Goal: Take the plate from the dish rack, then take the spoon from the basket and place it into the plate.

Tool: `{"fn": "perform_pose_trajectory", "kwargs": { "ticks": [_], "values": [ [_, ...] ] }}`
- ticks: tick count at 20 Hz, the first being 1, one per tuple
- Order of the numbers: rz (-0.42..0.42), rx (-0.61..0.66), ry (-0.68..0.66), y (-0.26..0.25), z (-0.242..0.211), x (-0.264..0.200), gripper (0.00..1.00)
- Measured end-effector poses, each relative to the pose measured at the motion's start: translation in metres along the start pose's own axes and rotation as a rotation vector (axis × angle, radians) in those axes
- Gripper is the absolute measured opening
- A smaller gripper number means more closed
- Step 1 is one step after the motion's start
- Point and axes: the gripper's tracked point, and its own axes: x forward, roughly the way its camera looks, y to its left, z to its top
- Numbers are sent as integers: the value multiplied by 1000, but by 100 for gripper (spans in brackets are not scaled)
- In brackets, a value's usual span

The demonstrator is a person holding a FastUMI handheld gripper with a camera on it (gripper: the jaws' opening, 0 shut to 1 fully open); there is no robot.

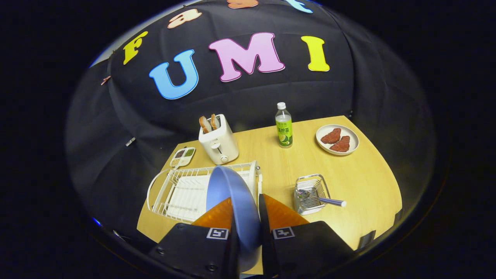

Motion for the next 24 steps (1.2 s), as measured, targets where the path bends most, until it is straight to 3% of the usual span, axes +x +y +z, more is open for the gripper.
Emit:
{"fn": "perform_pose_trajectory", "kwargs": {
  "ticks": [4,10,13,24],
  "values": [
    [4,-45,10,-33,-15,-37,26],
    [-10,69,120,-78,-73,-49,26],
    [9,141,162,-90,-97,-38,26],
    [27,221,297,-146,-139,28,28]
  ]
}}
